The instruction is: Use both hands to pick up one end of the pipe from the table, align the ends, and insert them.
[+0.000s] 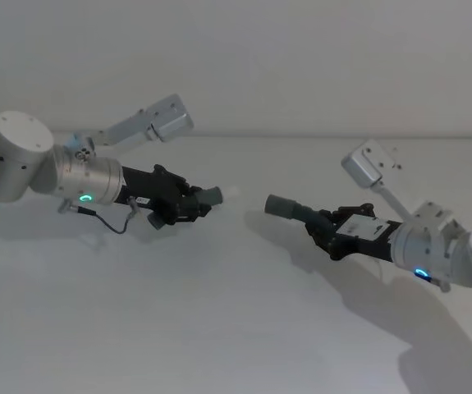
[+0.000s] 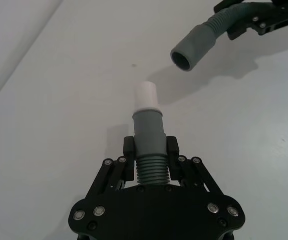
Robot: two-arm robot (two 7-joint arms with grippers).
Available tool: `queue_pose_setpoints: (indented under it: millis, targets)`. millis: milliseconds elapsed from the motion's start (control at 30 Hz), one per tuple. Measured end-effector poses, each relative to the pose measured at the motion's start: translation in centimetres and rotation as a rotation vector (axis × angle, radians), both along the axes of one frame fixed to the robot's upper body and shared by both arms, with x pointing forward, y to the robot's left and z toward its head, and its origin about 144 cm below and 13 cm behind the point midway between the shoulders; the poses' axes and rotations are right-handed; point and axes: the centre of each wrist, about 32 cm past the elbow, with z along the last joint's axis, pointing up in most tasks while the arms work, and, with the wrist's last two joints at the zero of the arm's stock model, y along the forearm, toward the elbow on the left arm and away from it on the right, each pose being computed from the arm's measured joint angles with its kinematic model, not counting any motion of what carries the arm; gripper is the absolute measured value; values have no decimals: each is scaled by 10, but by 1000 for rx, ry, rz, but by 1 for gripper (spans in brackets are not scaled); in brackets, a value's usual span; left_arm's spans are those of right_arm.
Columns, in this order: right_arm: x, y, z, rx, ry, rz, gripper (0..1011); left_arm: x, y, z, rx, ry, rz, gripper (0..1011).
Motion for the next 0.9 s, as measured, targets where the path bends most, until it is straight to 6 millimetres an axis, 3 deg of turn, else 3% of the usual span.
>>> queue_pose_setpoints:
  millis: [900]
  targets:
    - [-3, -16, 12, -11, -6, 209, 305, 9, 13, 9, 32, -5, -224, 366]
